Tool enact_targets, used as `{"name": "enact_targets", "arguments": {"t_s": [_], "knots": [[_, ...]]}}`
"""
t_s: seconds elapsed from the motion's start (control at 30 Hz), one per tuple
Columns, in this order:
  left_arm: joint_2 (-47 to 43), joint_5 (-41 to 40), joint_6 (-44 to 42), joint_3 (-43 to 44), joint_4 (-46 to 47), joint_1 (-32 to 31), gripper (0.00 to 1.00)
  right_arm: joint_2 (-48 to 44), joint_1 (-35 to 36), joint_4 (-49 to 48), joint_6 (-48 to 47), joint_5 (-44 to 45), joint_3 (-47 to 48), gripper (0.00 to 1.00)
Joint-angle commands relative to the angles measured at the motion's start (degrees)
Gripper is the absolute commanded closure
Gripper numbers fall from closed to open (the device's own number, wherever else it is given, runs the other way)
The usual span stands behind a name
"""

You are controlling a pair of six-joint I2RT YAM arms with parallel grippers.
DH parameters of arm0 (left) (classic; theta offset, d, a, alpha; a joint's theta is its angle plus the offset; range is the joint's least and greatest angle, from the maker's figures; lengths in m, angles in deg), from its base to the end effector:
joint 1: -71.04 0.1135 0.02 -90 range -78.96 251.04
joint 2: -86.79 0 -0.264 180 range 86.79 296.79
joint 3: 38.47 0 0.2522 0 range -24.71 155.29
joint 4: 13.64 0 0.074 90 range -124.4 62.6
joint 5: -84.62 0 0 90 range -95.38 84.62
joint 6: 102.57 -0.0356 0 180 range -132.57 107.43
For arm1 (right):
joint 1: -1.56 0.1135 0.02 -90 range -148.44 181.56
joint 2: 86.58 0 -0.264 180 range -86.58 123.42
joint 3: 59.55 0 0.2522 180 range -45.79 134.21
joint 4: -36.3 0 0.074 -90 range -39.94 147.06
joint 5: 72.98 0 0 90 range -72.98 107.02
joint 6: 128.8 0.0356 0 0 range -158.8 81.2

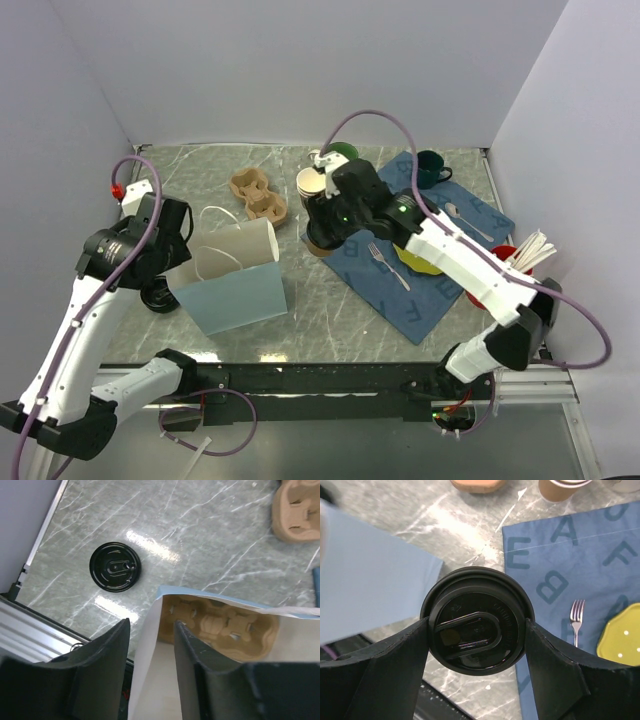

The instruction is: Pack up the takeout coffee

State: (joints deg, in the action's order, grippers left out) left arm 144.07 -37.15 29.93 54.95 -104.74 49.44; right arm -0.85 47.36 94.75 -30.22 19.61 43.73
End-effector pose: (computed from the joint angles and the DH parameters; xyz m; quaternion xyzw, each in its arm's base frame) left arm 0.1378 -0.0344 0.3990 -0.2474 0.8870 0.0676 0.3839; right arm 0.2268 0.2309 0.3811 -0.2813 0.8648 0.1715 0.3789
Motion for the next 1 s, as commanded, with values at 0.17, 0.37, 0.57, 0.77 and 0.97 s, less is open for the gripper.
{"name": "enact_targets", "arguments": {"t_s": [0.17,0.37,0.57,0.77,0.97], "knots": [[-1.29,0.56,-5.67,-2.14,4.13,2.27,0.64,-9.18,1.75,3.91,2.32,2.59,-2.41,0.34],[-2.43,7.31,-9.53,-4.6,7.64,2.27,0.85,-11.9,1.92,6.64,2.94,2.95,-1.02,0.34],[-6.64,23.31,-13.85,-6.18,16.42,2.27,0.99,-16.73,2.1,6.48,1.18,3.65,4.09,0.35],[-10.51,35.45,-11.93,-8.2,25.65,2.27,0.99,-23.94,2.89,-0.65,-3.83,-2.32,2.68,0.37],[-11.04,36.35,-10.42,-12.24,27.34,2.27,0.99,-26.76,7.19,-3.12,-6.47,-2.77,3.47,0.37]]}}
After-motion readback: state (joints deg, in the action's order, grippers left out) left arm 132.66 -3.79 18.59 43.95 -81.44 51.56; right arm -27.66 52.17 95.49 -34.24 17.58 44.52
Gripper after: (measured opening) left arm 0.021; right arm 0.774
